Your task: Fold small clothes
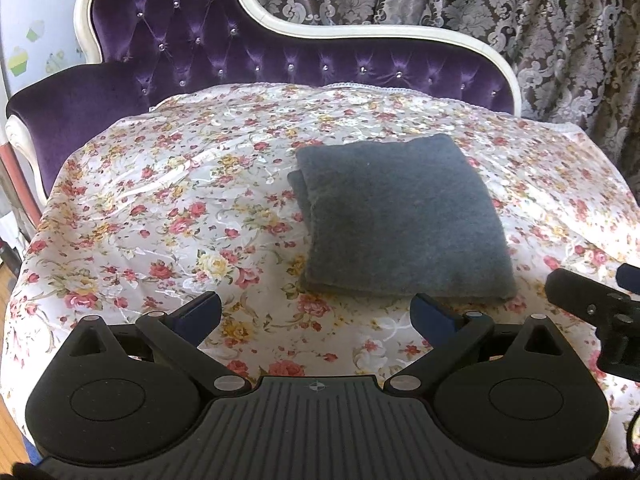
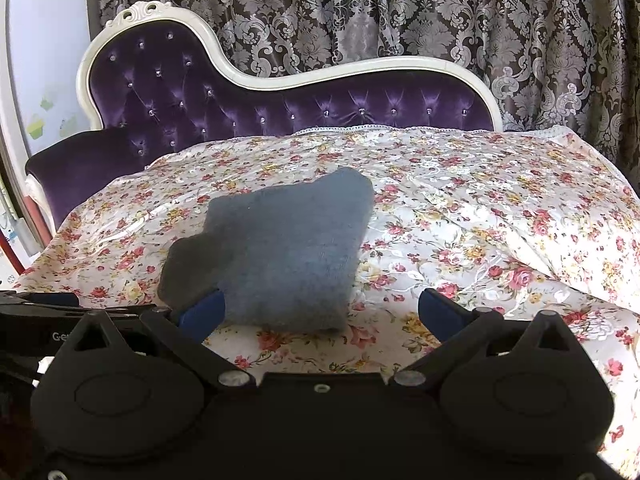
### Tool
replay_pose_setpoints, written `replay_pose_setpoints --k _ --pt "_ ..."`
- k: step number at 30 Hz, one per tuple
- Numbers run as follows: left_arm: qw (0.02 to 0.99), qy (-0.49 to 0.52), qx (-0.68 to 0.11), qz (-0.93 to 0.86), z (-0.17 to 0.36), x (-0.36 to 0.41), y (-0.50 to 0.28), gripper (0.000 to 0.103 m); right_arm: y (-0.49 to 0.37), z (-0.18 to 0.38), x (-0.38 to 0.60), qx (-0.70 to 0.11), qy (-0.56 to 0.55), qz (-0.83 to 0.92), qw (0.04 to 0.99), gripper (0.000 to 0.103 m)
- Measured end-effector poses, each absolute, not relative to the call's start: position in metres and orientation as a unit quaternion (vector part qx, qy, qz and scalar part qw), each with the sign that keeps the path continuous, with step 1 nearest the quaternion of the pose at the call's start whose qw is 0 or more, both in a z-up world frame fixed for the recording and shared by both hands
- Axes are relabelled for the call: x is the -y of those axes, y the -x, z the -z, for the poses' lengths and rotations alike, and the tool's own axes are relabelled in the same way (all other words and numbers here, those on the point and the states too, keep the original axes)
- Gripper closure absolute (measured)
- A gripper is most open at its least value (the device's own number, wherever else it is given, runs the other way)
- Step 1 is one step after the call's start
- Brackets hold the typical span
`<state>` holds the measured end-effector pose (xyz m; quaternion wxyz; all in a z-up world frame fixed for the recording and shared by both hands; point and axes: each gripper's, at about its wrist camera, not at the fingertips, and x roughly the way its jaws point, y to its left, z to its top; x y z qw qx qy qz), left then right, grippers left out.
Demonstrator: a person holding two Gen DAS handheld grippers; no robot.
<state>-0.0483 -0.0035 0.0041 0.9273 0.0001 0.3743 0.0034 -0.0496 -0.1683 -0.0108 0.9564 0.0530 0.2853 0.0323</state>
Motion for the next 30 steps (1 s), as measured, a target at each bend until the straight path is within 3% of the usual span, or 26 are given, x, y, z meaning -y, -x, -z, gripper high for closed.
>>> replay_pose_setpoints --k 30 --pt "0.920 0.010 -0.391 -0.012 0.0046 0.0058 0.0441 0.001 0.0428 0.0205 0.1716 -0.312 -0.077 -0.035 0.946 0.001"
